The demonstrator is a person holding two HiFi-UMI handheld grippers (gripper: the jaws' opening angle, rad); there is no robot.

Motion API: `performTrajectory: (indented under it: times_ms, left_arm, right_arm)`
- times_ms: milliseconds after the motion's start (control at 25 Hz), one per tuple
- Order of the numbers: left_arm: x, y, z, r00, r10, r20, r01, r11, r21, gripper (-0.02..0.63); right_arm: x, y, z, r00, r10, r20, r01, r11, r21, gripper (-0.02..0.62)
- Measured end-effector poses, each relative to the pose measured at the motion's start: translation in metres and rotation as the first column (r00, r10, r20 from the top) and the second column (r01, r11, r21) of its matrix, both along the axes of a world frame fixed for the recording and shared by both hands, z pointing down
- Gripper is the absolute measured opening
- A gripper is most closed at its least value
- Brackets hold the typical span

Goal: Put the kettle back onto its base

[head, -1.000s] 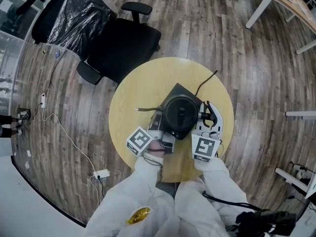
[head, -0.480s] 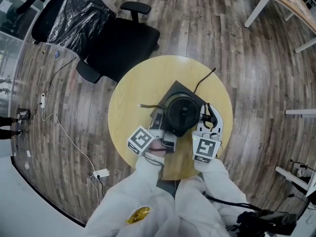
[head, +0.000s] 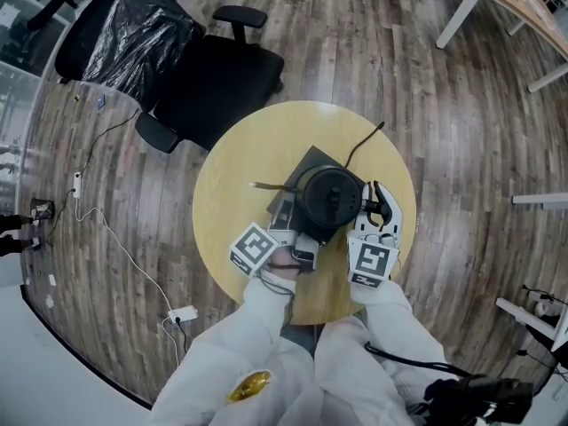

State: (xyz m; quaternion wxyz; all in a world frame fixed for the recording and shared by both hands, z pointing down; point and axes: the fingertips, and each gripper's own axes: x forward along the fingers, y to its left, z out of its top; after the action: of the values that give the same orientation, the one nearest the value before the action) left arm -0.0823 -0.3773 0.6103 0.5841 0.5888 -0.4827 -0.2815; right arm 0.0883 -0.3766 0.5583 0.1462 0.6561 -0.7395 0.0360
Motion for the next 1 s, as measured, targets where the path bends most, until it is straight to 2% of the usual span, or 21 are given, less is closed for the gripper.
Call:
performTrajectory:
  times_ms: [400,640,1000]
  left_arm:
    - [-0.008,-0.003,0.0,1.0,-0.021,-0.004,0.021,1.0,-0.003,-0.005]
    - [-0.005,-0.005,-0.001,1.0,-0.007,0.021,0.007,1.0,0.0,-0.005]
    - [0.007,0.001,-0.005,1.0,0.028,0.01,-0.029,1.0,0.007,-0.005]
  right_arm:
    - [-0.01,-0.007,-0.004,0.999,-0.042,-0.018,0.042,0.999,0.006,0.036]
    - [-0.008,-0.002,-0.002,0.999,-0.048,-0.014,0.048,0.999,-0.003,0.035]
    - [-0.003,0.018,0.004,0.999,-0.053,-0.011,0.053,0.998,-0.03,0.035]
